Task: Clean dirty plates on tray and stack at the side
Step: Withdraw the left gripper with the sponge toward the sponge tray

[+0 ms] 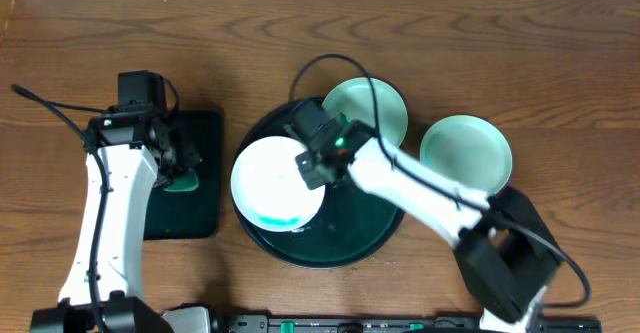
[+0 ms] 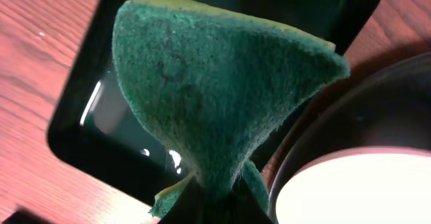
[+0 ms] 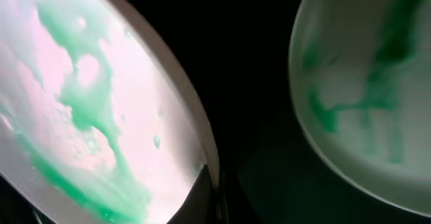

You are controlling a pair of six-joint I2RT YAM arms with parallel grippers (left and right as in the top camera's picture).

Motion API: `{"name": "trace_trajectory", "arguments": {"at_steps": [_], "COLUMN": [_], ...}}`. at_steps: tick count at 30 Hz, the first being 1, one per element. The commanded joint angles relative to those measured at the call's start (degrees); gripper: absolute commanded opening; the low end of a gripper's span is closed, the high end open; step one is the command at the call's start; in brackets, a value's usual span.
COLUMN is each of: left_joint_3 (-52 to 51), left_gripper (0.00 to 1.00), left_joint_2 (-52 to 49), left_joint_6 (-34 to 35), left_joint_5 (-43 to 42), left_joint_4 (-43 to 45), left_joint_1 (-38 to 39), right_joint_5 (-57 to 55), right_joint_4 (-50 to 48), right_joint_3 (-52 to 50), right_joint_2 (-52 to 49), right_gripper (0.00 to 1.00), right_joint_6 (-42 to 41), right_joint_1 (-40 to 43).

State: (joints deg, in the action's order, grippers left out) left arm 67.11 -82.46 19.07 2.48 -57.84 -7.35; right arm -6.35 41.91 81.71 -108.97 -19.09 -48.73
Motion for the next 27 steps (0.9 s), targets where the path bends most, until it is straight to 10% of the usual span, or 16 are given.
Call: {"name": "trace_trajectory", "arguments": {"at_steps": [1, 12, 27], "left_joint_3": [1.4, 1.4, 1.4], "left_gripper": [0.07, 0.07, 0.07], "left_joint_2": [-1.4, -3.5, -3.5], "left_joint_6": [-1.5, -2.2, -2.1], "left_joint_5": [-2.1, -2.0, -2.1], "left_joint_4": [0.0, 0.3, 0.2], "left_joint_1": [-0.3, -0.3, -0.3], "right_joint_5": [-19.4, -53.7, -66.9], "right_joint_4": [0.2, 0.7, -1.4], "right_joint_3": [1.2, 1.2, 1.2], "right_joint_2": [3.0, 5.9, 12.0], "right_gripper": [0.01, 0.01, 0.01], "right_joint_6": [3.3, 4.6, 6.6], "right_joint_1": [-3.6, -15.1, -18.0]}}
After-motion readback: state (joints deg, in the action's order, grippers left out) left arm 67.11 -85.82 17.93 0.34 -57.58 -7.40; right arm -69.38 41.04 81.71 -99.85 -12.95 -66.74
